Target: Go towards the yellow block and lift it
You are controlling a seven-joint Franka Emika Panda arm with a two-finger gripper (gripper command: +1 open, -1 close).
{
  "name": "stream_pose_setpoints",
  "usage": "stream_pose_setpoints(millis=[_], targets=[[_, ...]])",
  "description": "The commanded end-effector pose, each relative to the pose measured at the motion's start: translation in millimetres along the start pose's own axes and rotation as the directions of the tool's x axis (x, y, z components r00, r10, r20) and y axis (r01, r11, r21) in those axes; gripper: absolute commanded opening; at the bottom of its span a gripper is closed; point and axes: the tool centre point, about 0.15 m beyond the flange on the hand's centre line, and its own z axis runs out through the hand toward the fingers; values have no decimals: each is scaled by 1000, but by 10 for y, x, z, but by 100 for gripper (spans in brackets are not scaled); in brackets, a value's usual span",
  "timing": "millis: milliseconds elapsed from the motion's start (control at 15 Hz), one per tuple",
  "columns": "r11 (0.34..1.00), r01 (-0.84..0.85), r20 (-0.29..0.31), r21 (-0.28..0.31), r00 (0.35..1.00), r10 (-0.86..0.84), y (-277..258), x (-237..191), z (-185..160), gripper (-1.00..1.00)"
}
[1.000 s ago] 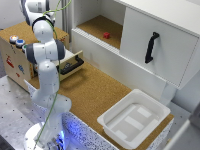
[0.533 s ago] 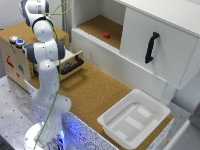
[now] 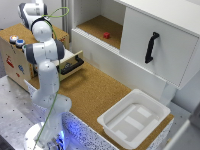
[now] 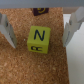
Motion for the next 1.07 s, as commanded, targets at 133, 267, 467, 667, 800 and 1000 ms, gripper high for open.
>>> stream_pose_setpoints(millis=[133, 267, 467, 667, 800, 1000], targets=[[993, 6, -32, 120, 999, -2, 162, -48, 229, -100], [994, 15, -43, 110, 999, -10, 170, -41, 178, -100], [995, 9, -50, 97, 999, -4, 209, -33, 94, -100], [995, -25, -55, 92, 998, 30, 333, -57, -30, -100], [991, -79, -70, 106, 994, 86, 505, -69, -190, -100], [988, -135, -101, 74, 985, 142, 774, -114, -488, -100]])
